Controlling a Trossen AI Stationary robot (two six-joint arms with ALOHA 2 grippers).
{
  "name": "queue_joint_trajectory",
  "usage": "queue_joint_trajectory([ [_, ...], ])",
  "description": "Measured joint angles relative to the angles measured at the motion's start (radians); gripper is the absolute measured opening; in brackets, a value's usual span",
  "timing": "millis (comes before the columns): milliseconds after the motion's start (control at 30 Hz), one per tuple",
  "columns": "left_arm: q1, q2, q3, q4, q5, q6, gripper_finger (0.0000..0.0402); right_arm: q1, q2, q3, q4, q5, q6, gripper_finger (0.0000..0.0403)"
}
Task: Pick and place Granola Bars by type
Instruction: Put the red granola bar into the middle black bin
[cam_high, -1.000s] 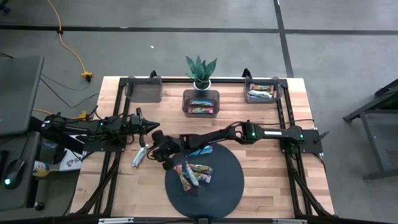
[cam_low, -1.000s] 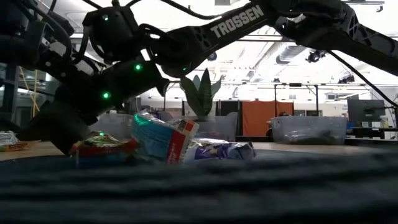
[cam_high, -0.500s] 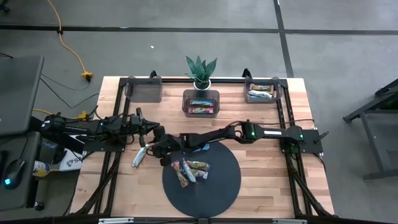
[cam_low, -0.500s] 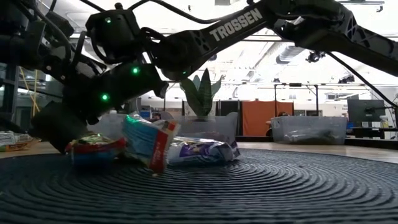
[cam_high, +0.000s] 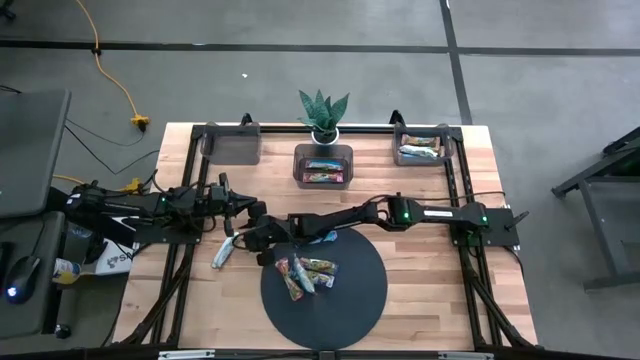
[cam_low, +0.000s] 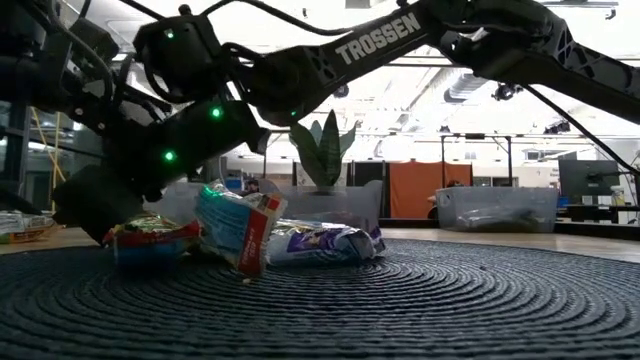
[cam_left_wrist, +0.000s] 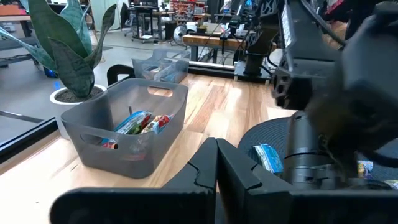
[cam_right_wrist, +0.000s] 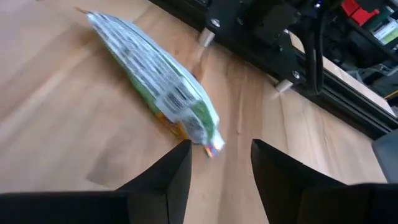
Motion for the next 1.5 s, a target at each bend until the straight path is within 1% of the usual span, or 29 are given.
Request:
queue_joint_trajectory([
  [167, 0.000, 0.000, 0.000, 0.000, 0.000, 0.000, 0.0001, 0.025, -0.002, 0.067, -0.053, 0.021, 0.016, 0.0149],
  [267, 0.000, 0.000, 0.000, 0.000, 0.000, 0.000, 0.0001, 0.040, -0.032, 0.047, -0.048, 0.021, 0.044, 0.0149],
  [433, 0.000, 0.001, 0.000, -0.001, 0.000, 0.000, 0.0001, 0.070, -0.082, 0.045, -0.142, 0.038, 0.122, 0.0149],
  [533, 0.000, 0.001, 0.000, 0.000, 0.000, 0.000, 0.0001, 0.091, -0.130, 0.047, -0.236, 0.037, 0.146, 0.0149],
  [667, 0.000, 0.002, 0.000, 0.000, 0.000, 0.000, 0.0001, 0.115, -0.188, 0.046, -0.412, 0.040, 0.150, 0.0149],
  [733, 0.000, 0.002, 0.000, 0.001, 0.000, 0.000, 0.0001, 0.122, -0.221, 0.046, -0.487, 0.039, 0.183, 0.0149],
  [1067, 0.000, 0.002, 0.000, 0.001, 0.000, 0.000, 0.0001, 0.105, -0.350, 0.046, -0.893, -0.001, 0.458, 0.0149],
  [1233, 0.000, 0.002, 0.000, 0.000, 0.000, 0.000, 0.0001, 0.076, -0.372, 0.048, -1.071, -0.033, 0.532, 0.0149],
  [1300, 0.000, 0.002, 0.000, 0.000, 0.000, 0.000, 0.0001, 0.064, -0.372, 0.047, -1.135, -0.058, 0.558, 0.0149],
  [1433, 0.000, 0.002, 0.000, -0.001, 0.000, 0.000, 0.0001, 0.042, -0.372, 0.044, -1.278, -0.143, 0.606, 0.0149],
  [1500, 0.000, 0.002, 0.000, 0.000, 0.000, 0.000, 0.0001, 0.036, -0.372, 0.038, -1.332, -0.148, 0.625, 0.0149],
])
